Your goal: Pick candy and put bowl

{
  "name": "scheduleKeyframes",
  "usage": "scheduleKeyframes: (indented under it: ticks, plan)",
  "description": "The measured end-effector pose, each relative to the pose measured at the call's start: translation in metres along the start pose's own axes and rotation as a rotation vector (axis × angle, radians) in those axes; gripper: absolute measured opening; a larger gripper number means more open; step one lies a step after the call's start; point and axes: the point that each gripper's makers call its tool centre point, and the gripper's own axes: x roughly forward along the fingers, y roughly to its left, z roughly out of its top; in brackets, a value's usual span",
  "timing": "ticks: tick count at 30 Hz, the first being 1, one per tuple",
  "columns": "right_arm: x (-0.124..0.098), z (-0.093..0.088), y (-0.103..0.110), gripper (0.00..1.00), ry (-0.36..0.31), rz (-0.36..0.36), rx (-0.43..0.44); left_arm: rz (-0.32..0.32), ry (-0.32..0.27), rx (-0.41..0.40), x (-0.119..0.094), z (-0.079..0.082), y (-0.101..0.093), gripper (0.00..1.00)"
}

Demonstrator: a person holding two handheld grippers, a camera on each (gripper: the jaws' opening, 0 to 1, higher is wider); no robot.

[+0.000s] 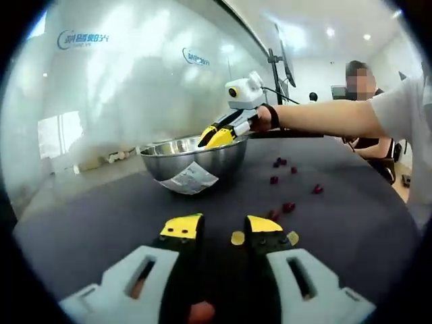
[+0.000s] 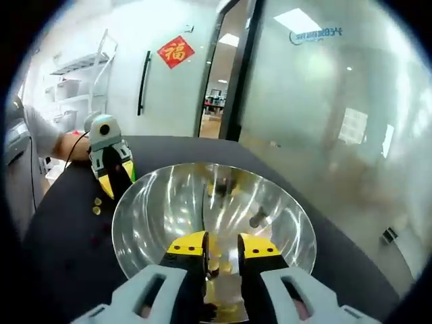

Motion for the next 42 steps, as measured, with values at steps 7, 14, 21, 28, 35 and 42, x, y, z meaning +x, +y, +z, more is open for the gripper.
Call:
scheduleKeyframes:
  ticks: [7, 14, 21, 28, 35, 42]
  plan:
    - [-0.04, 0.04, 0.008, 0.13, -0.24, -0.013, 0.045, -0.009, 0.04, 0.002, 0.003, -0.009, -0.002, 0.2]
    - [-0.088, 0.038, 0.027, 0.13, -0.306, -0.023, 0.036, -0.03, 0.088, 0.016, 0.01, -0.017, -0.012, 0.2]
    - [-0.12, 0.019, 0.054, 0.13, -0.36, -0.022, 0.054, -0.039, 0.13, 0.019, 0.013, -0.025, -0.017, 0.18]
    - [-0.125, -0.021, 0.071, 0.12, -0.34, -0.023, 0.092, -0.058, 0.163, -0.004, 0.019, -0.027, -0.018, 0.12]
    - [-0.122, -0.028, 0.073, 0.12, -0.352, -0.018, 0.116, -0.069, 0.174, -0.012, 0.02, -0.029, -0.021, 0.03]
    - [-0.108, -0.04, 0.082, 0.12, -0.314, 0.011, 0.112, -0.067, 0.171, -0.008, 0.019, -0.028, -0.021, 0.01]
